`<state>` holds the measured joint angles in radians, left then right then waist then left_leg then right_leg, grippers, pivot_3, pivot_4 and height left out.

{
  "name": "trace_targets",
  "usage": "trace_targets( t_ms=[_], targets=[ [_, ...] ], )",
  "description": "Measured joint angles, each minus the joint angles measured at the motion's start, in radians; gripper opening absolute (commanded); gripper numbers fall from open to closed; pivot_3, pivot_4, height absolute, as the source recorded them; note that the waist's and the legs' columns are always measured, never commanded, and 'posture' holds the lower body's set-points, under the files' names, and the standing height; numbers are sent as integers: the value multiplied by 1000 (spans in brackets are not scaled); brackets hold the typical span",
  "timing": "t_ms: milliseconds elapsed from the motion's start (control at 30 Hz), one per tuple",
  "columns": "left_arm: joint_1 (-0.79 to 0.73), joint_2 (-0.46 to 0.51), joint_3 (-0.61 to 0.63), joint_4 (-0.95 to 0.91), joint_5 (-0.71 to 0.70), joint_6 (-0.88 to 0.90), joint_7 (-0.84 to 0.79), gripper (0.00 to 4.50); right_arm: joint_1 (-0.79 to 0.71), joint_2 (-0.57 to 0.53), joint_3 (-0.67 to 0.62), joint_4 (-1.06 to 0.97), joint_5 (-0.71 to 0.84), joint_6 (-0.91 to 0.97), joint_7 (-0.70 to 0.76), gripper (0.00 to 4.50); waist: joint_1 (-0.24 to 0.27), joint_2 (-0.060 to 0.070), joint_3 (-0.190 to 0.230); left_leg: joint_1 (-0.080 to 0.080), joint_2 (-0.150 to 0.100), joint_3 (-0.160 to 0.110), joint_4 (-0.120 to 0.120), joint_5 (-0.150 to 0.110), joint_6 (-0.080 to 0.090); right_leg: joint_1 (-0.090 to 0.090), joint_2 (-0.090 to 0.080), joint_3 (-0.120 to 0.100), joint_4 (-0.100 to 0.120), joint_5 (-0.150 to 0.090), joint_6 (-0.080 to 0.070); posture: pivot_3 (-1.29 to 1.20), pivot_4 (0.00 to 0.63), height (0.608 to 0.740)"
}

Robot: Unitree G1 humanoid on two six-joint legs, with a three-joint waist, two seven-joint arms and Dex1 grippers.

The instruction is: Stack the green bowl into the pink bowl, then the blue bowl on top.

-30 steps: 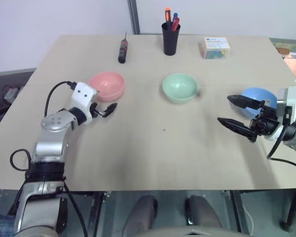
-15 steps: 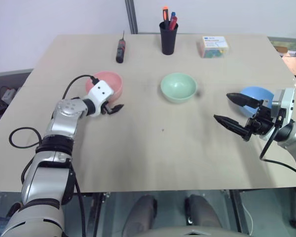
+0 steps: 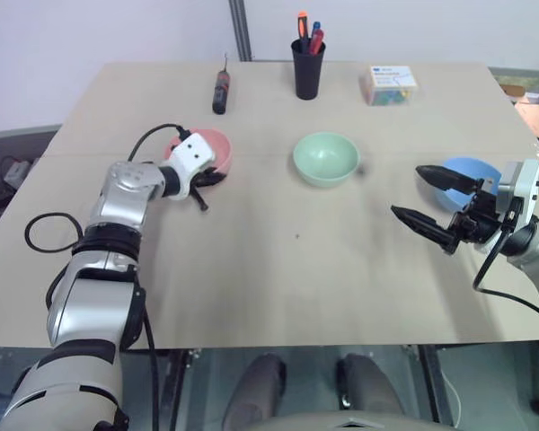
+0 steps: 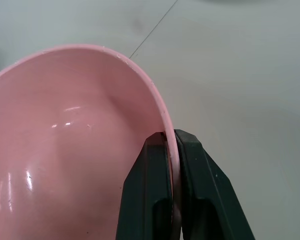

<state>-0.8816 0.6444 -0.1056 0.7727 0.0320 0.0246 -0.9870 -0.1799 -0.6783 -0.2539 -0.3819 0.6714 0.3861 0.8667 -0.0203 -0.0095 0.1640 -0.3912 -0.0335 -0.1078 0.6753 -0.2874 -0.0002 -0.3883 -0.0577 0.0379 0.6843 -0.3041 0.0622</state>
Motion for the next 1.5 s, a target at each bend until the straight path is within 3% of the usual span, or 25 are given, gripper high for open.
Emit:
trace_targets(
  t_ms=[67,333,567,733,933,1333,1500],
  targets=[
    [22,-18,-1,-55,-13,15,-15,30,-5,-1,-1,0,1,1,-2,4500,1,0,0,-2,0,-1,2,0,0,-1,0,-1,0,0,0,0,150,740],
    [298,-2,-116,-752,-178,194,-258,30,-30,-25,-4,3,15,25,-1,4500,-5,0,0,-6,1,1,8,0,0,-7,1,3,10,0,0,0,150,740],
    [355,47,-157,-881,-193,216,-327,30,-40,-28,0,7,17,27,-1,4500,-14,0,0,-4,2,1,10,-2,4,-5,2,3,12,0,0,0,150,740],
    [366,50,-160,-881,-211,214,-344,1829,-40,-28,1,7,17,27,-2,4500,-15,0,0,-5,2,1,10,-2,3,-6,2,3,11,0,0,0,150,740],
    [322,7,-137,-847,-223,192,-304,4419,-38,-28,1,7,14,26,-2,4500,-14,0,0,-5,2,1,10,-2,3,-6,2,3,12,0,0,0,150,740],
    [352,-5,53,-799,-410,294,-254,4419,-59,-42,1,36,4,27,7,4500,-20,0,0,-5,2,1,10,-1,2,-6,2,3,12,0,0,0,150,740],
    [430,-5,205,-809,-512,372,-153,4419,-116,-27,40,74,-12,25,15,4500,-22,0,0,-4,3,1,10,-1,2,-6,2,3,12,0,0,0,150,740]
  ],
)
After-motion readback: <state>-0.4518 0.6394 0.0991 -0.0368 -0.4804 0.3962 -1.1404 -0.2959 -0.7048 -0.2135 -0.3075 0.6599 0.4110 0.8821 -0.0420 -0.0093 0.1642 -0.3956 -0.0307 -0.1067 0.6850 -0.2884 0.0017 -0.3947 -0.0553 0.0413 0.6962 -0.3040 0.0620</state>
